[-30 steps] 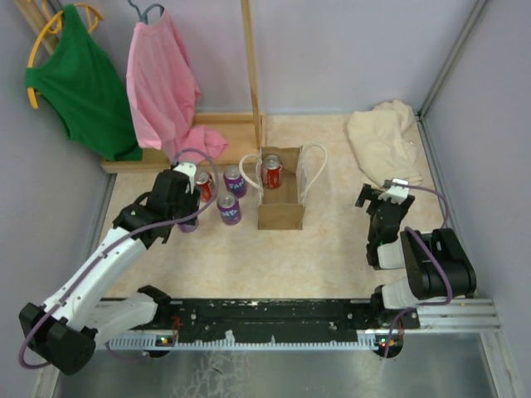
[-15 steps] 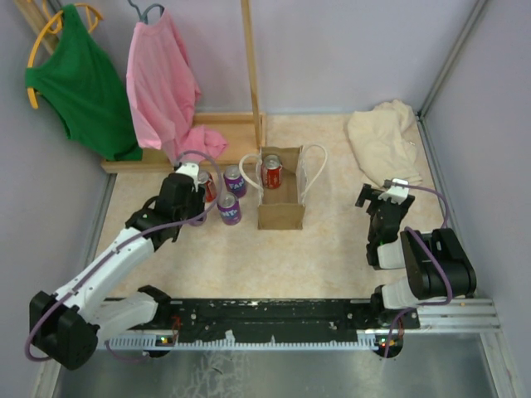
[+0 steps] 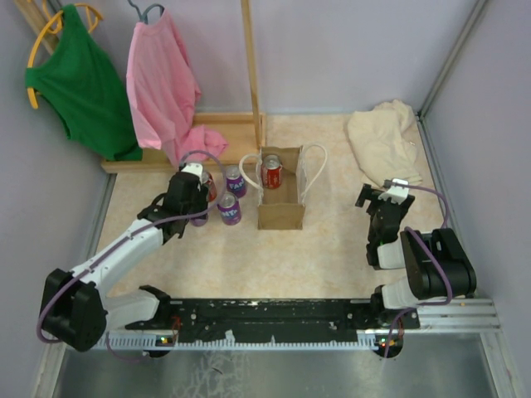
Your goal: Take the beverage out of the canvas bag
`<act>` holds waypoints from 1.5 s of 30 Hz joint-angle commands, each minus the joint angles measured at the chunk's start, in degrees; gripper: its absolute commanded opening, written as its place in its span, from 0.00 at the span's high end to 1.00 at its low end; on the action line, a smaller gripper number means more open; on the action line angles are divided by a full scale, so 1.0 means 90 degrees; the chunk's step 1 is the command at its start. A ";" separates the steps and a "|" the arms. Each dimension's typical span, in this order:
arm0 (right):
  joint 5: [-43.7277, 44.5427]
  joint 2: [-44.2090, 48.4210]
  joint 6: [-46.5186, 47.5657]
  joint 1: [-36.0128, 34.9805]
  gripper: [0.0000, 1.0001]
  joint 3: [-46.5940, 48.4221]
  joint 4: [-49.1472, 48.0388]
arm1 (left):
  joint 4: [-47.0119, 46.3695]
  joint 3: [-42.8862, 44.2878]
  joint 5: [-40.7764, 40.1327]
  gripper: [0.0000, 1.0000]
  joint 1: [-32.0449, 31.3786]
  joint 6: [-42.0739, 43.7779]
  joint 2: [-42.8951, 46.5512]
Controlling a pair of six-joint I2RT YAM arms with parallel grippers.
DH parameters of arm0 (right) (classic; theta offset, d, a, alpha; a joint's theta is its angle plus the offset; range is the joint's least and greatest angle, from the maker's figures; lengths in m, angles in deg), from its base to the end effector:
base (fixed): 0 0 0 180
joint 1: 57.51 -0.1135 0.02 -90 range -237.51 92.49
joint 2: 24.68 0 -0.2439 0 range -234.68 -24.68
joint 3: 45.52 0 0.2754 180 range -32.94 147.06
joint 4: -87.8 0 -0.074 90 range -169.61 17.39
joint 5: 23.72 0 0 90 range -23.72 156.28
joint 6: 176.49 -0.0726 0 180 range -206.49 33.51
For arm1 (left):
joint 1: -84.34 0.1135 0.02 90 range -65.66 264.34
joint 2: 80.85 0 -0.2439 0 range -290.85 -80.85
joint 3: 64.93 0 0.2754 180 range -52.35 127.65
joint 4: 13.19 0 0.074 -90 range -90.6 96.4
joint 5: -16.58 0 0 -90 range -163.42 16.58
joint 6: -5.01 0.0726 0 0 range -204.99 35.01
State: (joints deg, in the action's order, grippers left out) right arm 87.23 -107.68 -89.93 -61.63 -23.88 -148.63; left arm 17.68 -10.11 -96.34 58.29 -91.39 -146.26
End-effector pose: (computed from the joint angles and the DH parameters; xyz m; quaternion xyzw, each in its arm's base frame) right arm 0.2647 -0.0070 0.1017 0.1186 0.7253 -0.0898 0.6722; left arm 0.2773 -0.1041 0.1914 0.0720 0.8943 0.0614 0.4374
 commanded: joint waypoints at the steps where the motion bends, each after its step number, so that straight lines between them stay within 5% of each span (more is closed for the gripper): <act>1: 0.0118 -0.0022 0.0071 -0.0047 0.01 0.0077 -0.0284 | -0.0621 0.0068 -0.0072 0.94 0.0084 -0.0224 -0.0188; 10: 0.0123 -0.0019 0.0070 -0.0050 0.01 0.0077 -0.0284 | -0.0605 0.0045 0.0057 0.57 0.0094 -0.0455 -0.0273; 18: 0.0121 -0.0026 0.0070 -0.0050 0.01 0.0077 -0.0281 | -0.0320 0.0231 -0.0064 0.02 0.0093 -0.0503 -0.0098; 28: 0.0115 -0.0020 0.0071 -0.0049 0.01 0.0077 -0.0281 | 0.0072 0.0906 -0.0046 0.00 0.0094 -0.0277 0.0543; 34: 0.0121 -0.0021 0.0072 -0.0050 0.01 0.0077 -0.0281 | 0.0095 0.2268 0.1380 0.00 0.0076 0.0552 0.0936; 40: 0.0123 -0.0027 0.0074 -0.0050 0.01 0.0077 -0.0282 | 0.0071 0.3323 0.2636 0.00 -0.0245 0.0895 0.0467; 45: 0.0123 -0.0018 0.0070 -0.0050 0.01 0.0077 -0.0281 | 0.0001 0.3980 0.2531 0.07 -0.1138 0.1554 -0.0265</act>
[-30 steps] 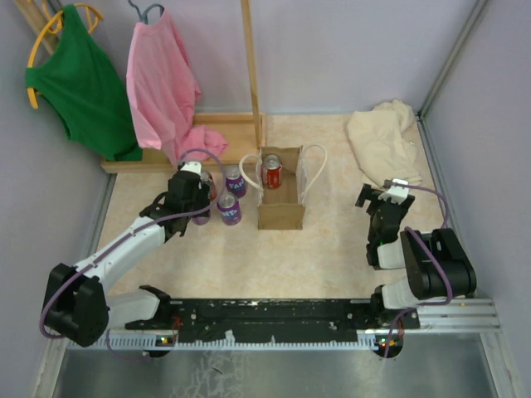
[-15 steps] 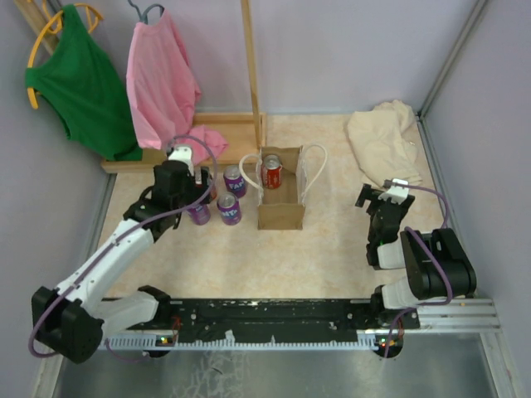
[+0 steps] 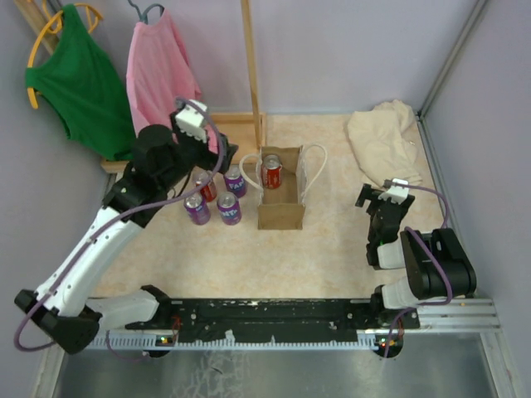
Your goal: Take the beverage out of the canvas bag
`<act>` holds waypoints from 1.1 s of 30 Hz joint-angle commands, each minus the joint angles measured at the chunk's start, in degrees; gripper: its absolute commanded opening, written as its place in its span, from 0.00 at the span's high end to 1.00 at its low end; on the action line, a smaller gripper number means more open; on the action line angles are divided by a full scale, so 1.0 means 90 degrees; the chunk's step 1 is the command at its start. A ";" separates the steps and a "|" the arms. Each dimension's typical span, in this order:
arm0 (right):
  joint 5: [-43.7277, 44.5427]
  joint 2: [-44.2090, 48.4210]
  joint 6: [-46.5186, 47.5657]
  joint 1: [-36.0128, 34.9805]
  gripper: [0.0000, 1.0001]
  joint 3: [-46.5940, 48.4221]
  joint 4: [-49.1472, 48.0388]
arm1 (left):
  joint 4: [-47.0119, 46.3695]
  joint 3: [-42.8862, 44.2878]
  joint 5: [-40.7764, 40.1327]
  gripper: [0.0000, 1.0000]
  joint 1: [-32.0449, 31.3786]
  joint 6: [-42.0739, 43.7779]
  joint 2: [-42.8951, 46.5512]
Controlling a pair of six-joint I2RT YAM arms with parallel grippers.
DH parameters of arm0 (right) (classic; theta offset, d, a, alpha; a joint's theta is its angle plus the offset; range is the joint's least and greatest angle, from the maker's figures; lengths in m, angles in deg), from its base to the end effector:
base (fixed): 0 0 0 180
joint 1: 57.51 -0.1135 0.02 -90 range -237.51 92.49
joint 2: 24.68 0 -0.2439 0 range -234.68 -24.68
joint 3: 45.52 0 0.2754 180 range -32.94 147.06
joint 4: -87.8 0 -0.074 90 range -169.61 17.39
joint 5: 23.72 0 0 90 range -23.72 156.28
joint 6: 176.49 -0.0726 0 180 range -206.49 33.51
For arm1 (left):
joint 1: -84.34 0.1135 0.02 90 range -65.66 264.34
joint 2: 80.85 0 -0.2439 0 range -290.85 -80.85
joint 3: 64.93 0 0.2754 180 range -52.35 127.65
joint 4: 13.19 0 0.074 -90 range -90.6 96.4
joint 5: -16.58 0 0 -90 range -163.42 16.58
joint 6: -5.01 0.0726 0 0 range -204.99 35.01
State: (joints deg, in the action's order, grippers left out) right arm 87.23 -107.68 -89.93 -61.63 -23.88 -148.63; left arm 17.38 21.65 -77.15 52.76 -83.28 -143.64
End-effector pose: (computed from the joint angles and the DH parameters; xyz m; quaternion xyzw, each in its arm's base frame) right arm 0.2647 -0.0070 0.1017 0.1186 0.7253 -0.0898 0.6722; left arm 0.2631 -0.1562 0.4242 0.1933 0.7222 -0.1475 0.6476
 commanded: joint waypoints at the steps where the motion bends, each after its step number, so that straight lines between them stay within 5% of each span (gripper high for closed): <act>1: 0.0115 -0.0015 0.0076 -0.0049 0.01 0.0077 -0.0281 | 0.0116 0.0639 0.0493 0.07 -0.0630 0.0763 -0.0740; 5: 0.0114 -0.0016 0.0073 -0.0049 0.01 0.0075 -0.0281 | 0.0675 0.1611 0.1052 0.08 -0.0916 0.1176 -0.1795; 10: 0.0110 -0.0023 0.0075 -0.0050 0.01 0.0077 -0.0281 | 0.1455 0.2805 0.1291 0.23 -0.1062 0.1758 -0.2950; 17: 0.0121 -0.0022 0.0070 -0.0049 0.01 0.0083 -0.0281 | 0.2874 0.4550 0.1267 0.21 -0.1062 0.2168 -0.4694; 33: 0.0123 -0.0019 0.0076 -0.0050 0.01 0.0078 -0.0281 | 0.3182 0.5041 0.0667 0.23 -0.1056 0.1849 -0.6048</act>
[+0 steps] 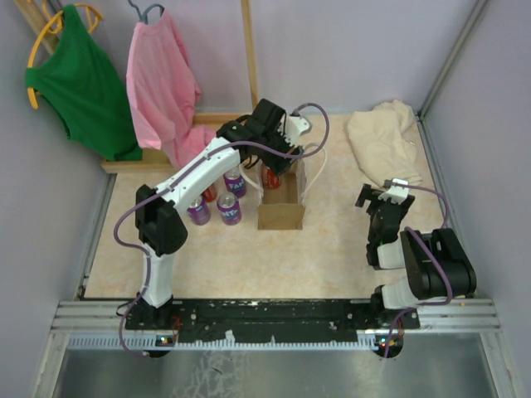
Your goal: Take the beverage out of the canvas bag
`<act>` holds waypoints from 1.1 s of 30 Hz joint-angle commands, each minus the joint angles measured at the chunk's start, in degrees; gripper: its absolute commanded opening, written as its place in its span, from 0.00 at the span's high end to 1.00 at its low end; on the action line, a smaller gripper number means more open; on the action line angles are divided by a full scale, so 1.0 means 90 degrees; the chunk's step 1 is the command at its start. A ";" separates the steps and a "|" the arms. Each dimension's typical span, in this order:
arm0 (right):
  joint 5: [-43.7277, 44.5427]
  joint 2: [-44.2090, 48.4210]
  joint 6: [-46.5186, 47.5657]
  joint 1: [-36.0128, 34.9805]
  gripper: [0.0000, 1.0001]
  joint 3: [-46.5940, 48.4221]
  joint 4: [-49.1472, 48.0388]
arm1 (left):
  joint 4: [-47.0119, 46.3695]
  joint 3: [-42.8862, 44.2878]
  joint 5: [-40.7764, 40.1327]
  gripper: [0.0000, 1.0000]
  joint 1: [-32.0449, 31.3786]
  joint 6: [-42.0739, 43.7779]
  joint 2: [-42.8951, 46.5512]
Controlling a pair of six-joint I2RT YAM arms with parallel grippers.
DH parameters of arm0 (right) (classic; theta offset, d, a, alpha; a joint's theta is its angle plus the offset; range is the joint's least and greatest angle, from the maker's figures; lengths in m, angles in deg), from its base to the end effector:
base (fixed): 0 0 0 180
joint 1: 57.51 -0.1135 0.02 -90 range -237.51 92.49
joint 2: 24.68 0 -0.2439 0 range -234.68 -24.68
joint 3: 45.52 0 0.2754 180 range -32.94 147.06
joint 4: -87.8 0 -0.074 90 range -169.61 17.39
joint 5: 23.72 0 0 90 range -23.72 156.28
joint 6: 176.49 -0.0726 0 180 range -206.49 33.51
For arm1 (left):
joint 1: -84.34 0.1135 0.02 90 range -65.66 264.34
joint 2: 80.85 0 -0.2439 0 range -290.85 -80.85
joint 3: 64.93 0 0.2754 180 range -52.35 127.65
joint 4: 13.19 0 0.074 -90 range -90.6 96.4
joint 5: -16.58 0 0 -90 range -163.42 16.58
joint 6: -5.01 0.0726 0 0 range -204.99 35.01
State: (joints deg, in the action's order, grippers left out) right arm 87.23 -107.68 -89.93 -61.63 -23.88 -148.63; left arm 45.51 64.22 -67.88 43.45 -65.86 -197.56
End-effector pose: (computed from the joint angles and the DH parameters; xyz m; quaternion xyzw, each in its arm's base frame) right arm 0.2647 -0.0070 0.1017 0.1186 0.7253 -0.0898 0.6722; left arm 0.3732 -0.3324 0.2850 0.4792 0.7937 -0.1143 0.3569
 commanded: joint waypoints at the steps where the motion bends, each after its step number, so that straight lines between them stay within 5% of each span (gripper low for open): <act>1: 0.0116 -0.0024 0.0073 -0.0048 0.01 0.0077 -0.0281 | 0.0039 0.0287 -0.0461 0.23 -0.0018 -0.0091 -0.0101; 33: 0.0118 -0.0026 0.0076 -0.0050 0.01 0.0077 -0.0281 | -0.0798 -0.0393 -0.1543 0.21 0.0006 -0.0241 -0.0629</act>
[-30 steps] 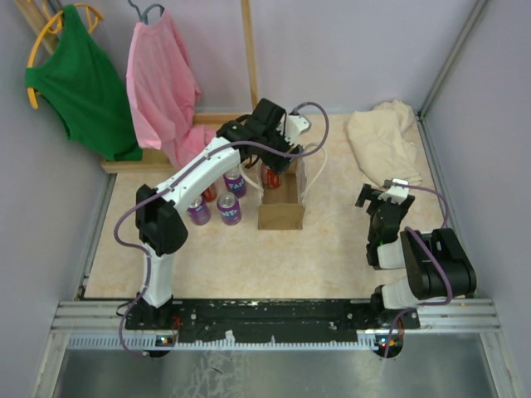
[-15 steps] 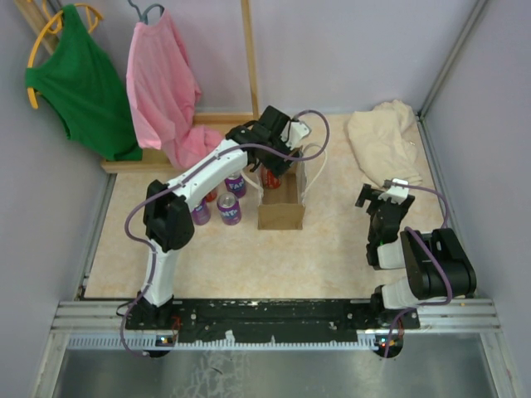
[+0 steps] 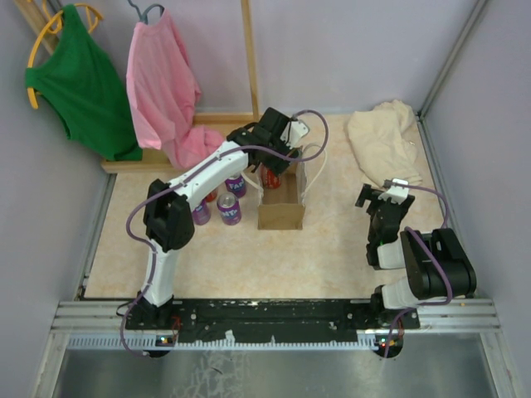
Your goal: Take the beverage out of the canvas bag
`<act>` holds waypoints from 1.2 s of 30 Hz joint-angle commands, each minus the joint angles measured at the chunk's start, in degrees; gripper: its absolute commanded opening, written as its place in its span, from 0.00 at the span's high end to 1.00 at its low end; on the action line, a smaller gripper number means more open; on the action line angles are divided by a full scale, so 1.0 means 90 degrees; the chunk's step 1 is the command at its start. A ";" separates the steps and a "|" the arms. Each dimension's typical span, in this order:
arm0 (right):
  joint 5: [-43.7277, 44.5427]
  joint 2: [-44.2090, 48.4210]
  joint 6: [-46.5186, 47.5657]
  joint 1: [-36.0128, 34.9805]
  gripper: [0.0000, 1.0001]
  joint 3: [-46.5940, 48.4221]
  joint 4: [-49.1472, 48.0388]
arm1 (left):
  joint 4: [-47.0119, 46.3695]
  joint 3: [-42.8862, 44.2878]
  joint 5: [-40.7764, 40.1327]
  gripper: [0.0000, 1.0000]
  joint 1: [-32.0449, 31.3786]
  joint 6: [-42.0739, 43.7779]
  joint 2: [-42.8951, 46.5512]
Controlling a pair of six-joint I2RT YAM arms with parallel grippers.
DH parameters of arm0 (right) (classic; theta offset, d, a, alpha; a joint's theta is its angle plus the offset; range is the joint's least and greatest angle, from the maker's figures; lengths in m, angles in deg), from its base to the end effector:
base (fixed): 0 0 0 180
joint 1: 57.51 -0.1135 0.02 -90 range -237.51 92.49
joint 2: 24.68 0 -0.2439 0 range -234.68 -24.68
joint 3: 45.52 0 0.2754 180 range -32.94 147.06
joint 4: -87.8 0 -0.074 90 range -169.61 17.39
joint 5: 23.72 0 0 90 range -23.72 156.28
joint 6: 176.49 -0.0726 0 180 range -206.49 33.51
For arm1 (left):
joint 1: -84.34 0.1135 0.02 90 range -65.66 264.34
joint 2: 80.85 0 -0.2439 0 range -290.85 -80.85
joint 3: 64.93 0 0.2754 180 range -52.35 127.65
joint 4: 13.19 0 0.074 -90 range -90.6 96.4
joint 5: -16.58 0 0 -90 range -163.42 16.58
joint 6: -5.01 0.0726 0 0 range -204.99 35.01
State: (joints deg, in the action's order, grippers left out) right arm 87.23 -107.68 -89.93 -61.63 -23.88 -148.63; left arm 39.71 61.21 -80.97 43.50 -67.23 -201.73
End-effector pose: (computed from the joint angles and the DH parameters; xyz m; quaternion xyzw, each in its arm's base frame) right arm 0.2647 -0.0070 0.1017 0.1186 0.7253 -0.0898 0.6722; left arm 0.3980 -0.3314 0.2402 0.4346 0.8230 -0.0120 0.3655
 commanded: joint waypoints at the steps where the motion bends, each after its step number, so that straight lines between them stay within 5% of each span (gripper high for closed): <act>1: 0.0123 -0.0023 0.0073 -0.0050 0.01 0.0077 -0.0281 | -0.0142 -0.0067 -0.0089 0.21 0.0006 -0.0088 -0.0189; 20: 0.0119 -0.0022 0.0073 -0.0051 0.01 0.0077 -0.0281 | -0.0073 -0.0202 -0.0102 0.19 0.0026 -0.0171 -0.0493; 36: 0.0116 -0.0022 0.0070 -0.0050 0.01 0.0077 -0.0281 | -0.0475 -0.0373 -0.1356 0.18 0.0007 -0.0229 0.0033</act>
State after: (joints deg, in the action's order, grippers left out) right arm 87.23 -107.68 -89.93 -61.63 -23.88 -148.63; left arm 35.85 58.26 -89.06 43.39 -68.68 -203.77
